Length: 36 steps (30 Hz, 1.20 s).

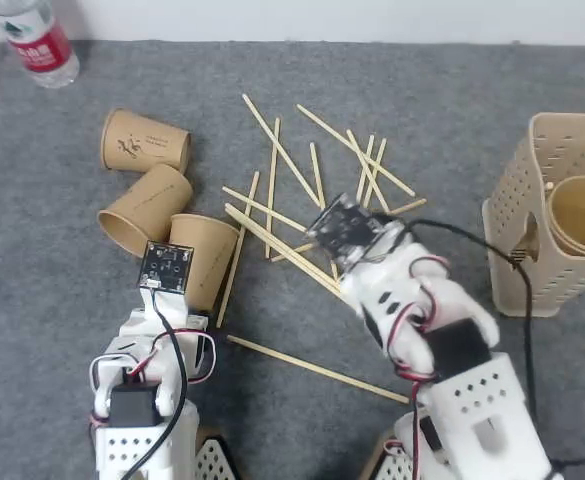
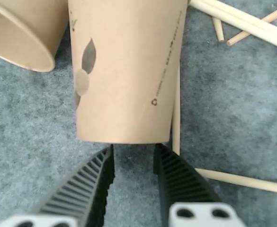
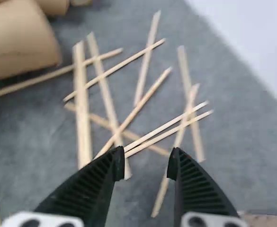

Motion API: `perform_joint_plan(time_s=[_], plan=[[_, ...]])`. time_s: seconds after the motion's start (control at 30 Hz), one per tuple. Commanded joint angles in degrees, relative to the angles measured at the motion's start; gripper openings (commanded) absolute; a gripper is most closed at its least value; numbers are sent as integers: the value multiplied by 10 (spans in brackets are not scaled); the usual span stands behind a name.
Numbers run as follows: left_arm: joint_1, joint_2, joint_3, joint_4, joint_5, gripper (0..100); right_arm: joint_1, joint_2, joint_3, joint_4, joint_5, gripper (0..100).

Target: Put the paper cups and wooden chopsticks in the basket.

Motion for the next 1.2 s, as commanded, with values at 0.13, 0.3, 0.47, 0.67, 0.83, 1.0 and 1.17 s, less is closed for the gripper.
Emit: perform_joint_plan(time_s=[0.13,0.3,0.47,0.67,0.83,1.0,1.17], plan=[[-2,-7,-3,6,-6,130,-95,-14,88,3,-4,154],[-3,-7,-3,4,-6,130,-156,-13,156,3,-5,154],[-56,-8,-3,-19,-4,130,-160,-13,199,-4,-7,154],[-69,-8,-3,-22,-4,130,-163,-13,243,-62,-7,154],[-69,-8,-3,-20,-4,130,-162,-13,253,-76,-7,154],[-69,-8,-3,-20,-4,130,-162,-13,255,-78,-8,154],[-69,-8,-3,-20,-4,130,-163,34,236,-84,-8,154]])
